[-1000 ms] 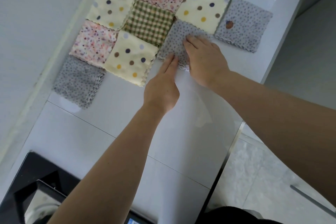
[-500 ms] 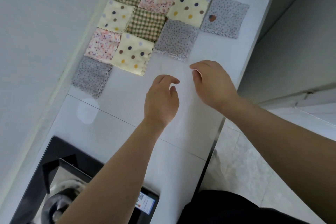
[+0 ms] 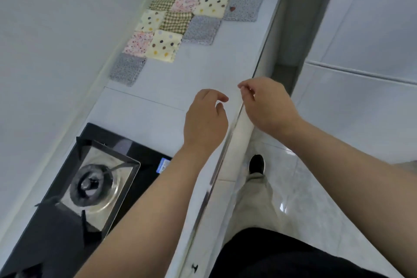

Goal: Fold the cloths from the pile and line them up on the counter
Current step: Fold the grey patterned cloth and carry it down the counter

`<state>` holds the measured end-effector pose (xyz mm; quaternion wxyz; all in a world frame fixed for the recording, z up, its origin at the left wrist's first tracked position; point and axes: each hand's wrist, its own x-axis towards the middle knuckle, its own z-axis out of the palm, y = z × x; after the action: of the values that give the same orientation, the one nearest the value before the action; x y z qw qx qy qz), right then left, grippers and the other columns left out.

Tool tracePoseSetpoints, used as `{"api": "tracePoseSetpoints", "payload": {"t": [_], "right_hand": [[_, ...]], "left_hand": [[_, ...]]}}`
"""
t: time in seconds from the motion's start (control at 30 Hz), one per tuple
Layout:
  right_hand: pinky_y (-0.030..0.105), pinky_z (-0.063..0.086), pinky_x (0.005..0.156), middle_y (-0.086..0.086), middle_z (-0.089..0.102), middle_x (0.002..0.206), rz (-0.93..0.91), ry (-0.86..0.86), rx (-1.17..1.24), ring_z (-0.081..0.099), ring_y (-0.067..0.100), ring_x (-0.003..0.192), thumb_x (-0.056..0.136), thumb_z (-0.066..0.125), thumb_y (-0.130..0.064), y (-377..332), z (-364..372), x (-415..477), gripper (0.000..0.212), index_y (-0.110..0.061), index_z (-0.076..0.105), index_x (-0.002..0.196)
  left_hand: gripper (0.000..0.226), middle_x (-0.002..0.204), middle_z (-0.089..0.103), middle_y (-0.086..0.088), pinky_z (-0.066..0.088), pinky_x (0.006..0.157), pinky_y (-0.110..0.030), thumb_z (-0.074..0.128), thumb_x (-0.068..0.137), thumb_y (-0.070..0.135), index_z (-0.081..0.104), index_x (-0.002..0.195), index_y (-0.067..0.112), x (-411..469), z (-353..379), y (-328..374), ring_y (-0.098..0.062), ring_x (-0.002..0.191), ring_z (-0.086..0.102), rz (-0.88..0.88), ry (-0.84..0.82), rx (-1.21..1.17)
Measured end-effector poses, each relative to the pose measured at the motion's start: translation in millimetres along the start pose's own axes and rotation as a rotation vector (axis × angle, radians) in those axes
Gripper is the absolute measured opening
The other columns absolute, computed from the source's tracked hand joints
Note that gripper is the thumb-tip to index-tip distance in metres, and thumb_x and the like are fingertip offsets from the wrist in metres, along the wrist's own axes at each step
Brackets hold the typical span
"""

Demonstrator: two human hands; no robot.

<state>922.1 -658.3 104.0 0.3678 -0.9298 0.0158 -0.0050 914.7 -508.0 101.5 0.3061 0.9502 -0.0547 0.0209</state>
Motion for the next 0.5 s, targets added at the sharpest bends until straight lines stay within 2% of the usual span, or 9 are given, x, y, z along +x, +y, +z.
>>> {"api": "tracePoseSetpoints", "payload": {"t": [0.13,0.33,0.5], "right_hand": [[0.031,0.046,0.097,0.004,0.068,0.121,-0.050,0.007,0.025,0.060,0.019,0.111,0.106,0.038,-0.023,-12,-11,-92,0.035,-0.013,0.066,0.125],[0.035,0.049,0.097,0.004,0.069,0.120,-0.110,-0.054,0.054,0.062,0.020,0.109,0.105,0.037,-0.022,-54,-8,-188,0.036,-0.013,0.067,0.123],[0.039,0.049,0.092,0.006,0.070,0.111,-0.134,-0.077,0.096,0.062,0.023,0.105,0.104,0.037,-0.021,-89,14,-237,0.036,-0.008,0.069,0.113]], "left_hand": [[0.026,0.114,0.061,0.009,0.036,0.089,-0.016,0.048,0.094,0.005,0.065,0.105,0.021,-102,-17,20,-0.002,0.107,0.053,-0.039,0.050,-0.005],[0.026,0.116,0.059,0.012,0.037,0.083,-0.012,0.048,0.095,0.007,0.065,0.105,0.023,-212,-66,28,0.002,0.102,0.051,-0.129,0.075,0.002],[0.027,0.110,0.061,0.012,0.044,0.087,-0.021,0.049,0.093,0.008,0.067,0.103,0.025,-263,-94,5,-0.004,0.100,0.056,-0.182,0.146,0.007]]}}
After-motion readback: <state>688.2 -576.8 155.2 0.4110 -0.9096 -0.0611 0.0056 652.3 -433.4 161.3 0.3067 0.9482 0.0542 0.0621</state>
